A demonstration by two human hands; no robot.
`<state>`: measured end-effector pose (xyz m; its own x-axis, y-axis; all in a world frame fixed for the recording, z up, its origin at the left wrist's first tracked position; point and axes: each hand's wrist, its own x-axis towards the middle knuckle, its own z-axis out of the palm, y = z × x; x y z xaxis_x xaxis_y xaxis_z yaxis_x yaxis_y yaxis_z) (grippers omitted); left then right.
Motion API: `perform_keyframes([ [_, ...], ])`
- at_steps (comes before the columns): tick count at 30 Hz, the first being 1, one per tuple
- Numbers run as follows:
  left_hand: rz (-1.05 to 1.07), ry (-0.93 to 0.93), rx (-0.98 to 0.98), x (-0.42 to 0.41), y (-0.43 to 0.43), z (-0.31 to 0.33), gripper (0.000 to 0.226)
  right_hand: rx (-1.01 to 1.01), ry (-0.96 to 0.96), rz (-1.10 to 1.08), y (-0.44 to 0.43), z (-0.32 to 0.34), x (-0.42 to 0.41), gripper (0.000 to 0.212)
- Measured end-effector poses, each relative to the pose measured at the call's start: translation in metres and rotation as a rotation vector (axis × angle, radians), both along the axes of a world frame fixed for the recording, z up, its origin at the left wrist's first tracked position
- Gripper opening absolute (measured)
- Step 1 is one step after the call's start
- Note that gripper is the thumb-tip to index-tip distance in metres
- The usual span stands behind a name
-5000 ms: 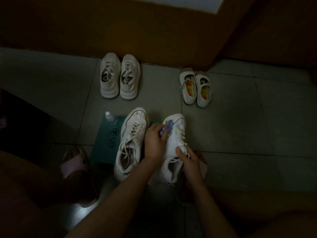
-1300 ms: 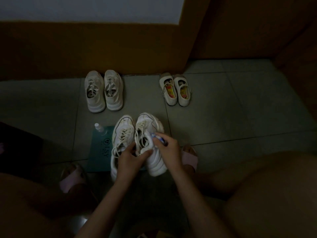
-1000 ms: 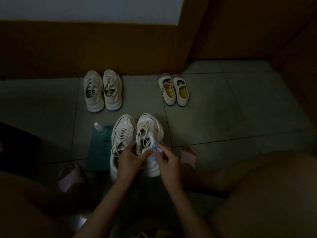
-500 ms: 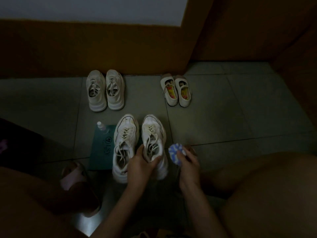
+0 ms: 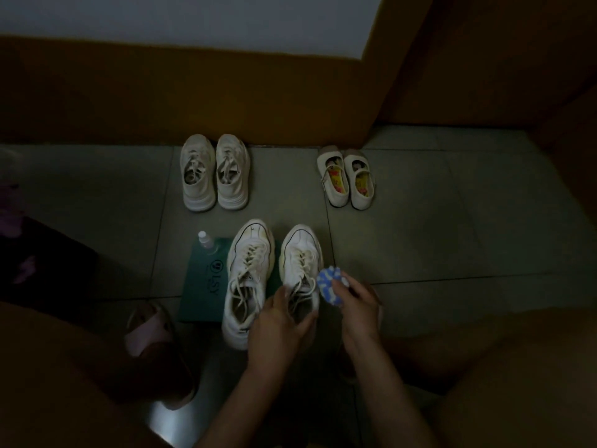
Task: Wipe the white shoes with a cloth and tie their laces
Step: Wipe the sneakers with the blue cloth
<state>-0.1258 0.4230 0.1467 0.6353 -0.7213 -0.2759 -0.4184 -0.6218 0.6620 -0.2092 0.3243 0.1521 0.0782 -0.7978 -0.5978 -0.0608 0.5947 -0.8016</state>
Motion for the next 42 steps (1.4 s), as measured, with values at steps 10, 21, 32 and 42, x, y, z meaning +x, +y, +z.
perform_keyframes([
  [10, 0.235, -0.179, 0.021, 0.091, -0.03, -0.01, 0.064, -0.071, -0.091, 0.224, -0.043, 0.003, 0.066, 0.033],
  [21, 0.358, 0.153, 0.13, 0.106, -0.04, -0.035, 0.072, -0.31, 0.132, 0.536, -0.084, -0.042, 0.152, 0.033],
  [32, 0.348, 0.075, 0.157, 0.109, -0.038, -0.045, 0.066, -0.619, 0.276, 1.005, -0.081, -0.076, 0.182, 0.022],
  [42, 0.359, 0.024, 0.168, 0.109, -0.039, -0.044, 0.068, -0.834, 0.326, 1.147, -0.063, -0.077, 0.148, 0.028],
])
